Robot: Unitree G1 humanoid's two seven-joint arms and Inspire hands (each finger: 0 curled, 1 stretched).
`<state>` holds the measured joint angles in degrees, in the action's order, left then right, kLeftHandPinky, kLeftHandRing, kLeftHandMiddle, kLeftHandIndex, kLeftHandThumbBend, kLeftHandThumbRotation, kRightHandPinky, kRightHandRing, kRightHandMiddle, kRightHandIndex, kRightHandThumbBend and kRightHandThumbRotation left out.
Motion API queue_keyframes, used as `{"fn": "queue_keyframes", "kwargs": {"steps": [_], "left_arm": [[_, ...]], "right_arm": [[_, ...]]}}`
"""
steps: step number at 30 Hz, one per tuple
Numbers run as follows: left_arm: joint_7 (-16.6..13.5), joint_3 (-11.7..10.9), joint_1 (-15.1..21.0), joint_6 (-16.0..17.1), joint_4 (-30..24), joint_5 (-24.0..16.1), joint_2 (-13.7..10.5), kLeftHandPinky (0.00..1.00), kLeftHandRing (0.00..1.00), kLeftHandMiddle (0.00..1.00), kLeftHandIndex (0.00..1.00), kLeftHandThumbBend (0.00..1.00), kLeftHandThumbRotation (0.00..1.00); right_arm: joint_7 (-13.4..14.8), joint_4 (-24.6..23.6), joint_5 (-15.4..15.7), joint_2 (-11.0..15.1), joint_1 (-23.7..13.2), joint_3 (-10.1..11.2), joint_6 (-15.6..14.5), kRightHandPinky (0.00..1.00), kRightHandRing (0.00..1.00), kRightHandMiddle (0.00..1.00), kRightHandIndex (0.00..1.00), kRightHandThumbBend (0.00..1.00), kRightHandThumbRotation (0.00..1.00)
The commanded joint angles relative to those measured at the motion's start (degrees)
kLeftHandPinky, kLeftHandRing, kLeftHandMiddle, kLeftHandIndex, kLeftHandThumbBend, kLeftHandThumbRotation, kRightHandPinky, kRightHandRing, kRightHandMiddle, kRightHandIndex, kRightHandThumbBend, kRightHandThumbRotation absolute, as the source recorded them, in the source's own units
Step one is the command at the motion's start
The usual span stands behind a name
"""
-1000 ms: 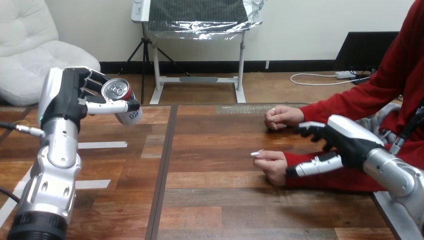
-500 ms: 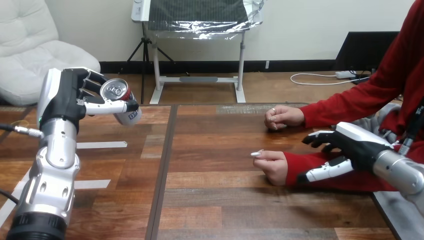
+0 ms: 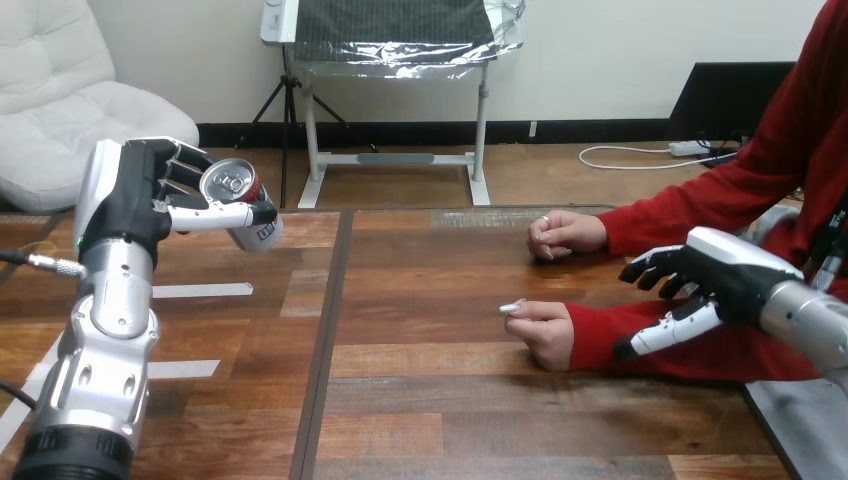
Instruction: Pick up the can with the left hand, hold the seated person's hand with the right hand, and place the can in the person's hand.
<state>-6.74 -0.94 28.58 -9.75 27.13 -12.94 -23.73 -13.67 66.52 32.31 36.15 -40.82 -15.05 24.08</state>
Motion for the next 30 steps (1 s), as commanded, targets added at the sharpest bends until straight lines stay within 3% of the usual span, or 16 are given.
{"fn": "queue_keyframes", "kwargs": {"steps": [1,20,30], "left_arm": [[-0.32,-1.25,2.17,1.48,-2.41,0.34,-0.05,0.33,0.4,0.45,0.42,0.84,0.0],[-0.17,-1.49,2.11,1.58,-2.48,0.88,-0.21,0.33,0.4,0.44,0.42,0.84,0.0],[0.0,-1.55,1.93,1.78,-2.77,1.24,-0.44,0.33,0.4,0.44,0.42,0.84,0.0]], "right_arm": [[0.04,0.28,-0.42,0.27,-4.9,-0.48,-0.44,0.68,0.79,0.81,0.79,1.0,0.34],[1.85,1.35,-0.2,-0.48,-4.49,-2.06,0.27,0.66,0.74,0.75,0.73,1.0,0.15],[1.48,1.55,-0.57,-1.47,-4.1,-2.72,-0.1,0.66,0.73,0.74,0.72,1.0,0.12]]}}
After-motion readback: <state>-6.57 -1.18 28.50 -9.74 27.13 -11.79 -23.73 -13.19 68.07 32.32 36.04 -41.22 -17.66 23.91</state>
